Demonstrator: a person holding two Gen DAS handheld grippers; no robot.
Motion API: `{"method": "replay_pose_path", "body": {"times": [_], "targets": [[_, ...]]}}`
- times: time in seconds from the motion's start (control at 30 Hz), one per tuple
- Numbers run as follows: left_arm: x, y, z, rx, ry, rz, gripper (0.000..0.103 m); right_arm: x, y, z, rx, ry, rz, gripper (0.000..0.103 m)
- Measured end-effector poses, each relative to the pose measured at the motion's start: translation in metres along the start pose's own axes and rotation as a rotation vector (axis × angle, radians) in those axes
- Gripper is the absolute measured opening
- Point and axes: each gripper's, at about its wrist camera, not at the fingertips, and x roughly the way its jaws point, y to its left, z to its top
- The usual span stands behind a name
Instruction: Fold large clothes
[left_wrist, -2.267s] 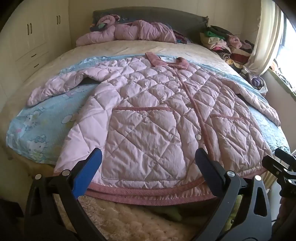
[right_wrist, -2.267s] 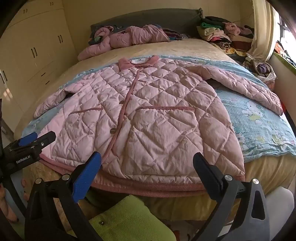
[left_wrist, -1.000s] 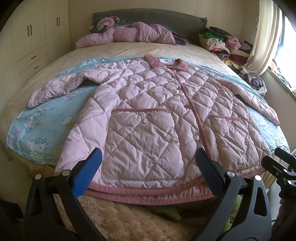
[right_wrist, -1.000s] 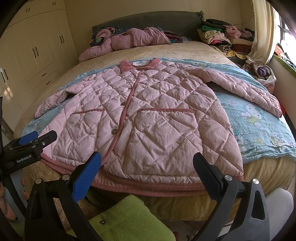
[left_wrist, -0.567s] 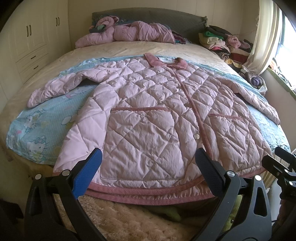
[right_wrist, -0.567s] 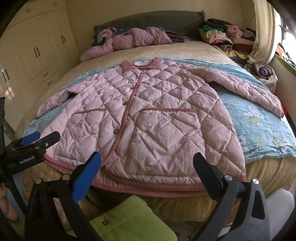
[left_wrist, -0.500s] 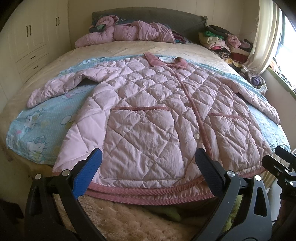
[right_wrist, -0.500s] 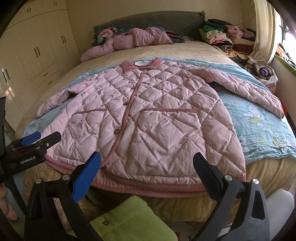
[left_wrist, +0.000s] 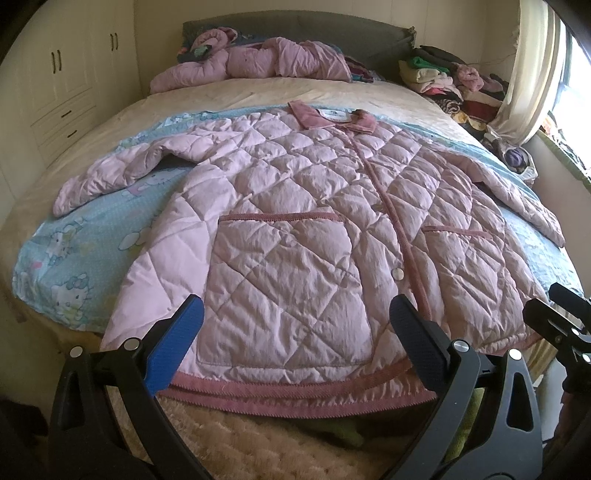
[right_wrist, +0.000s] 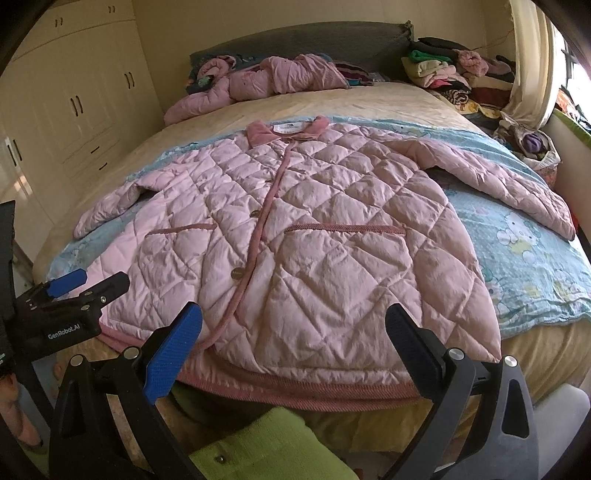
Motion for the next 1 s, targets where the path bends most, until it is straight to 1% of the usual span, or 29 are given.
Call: {"method": "replay_pose_path", "body": {"times": [0.1, 0.3, 0.6, 0.83, 1.0], "targets": [[0.009, 0.0, 0.003, -0.001, 0.008, 0.001, 0.094, 0.006, 0.0, 0.005, -0.003, 0.001, 0.009, 0.099], [0.029, -0.004, 0.018, 0.0, 0.023, 0.011, 0.094, 0.017, -0.002, 0.016, 0.0, -0.002, 0.016, 0.099], [0.047, -0.008, 0.036, 0.0, 0.038, 0.016, 0.094, 0.031, -0.014, 0.039, 0.022, -0.015, 0.009, 0.099], [0.059, -0.008, 0.053, -0.003, 0.034, 0.016, 0.094, 0.045, -0.019, 0.057, 0.025, -0.023, -0.011, 0.099], [0.068, -0.01, 0.071, 0.002, 0.027, 0.022, 0.094, 0.054, -0.024, 0.071, 0.034, -0.032, -0.017, 0.099]]}}
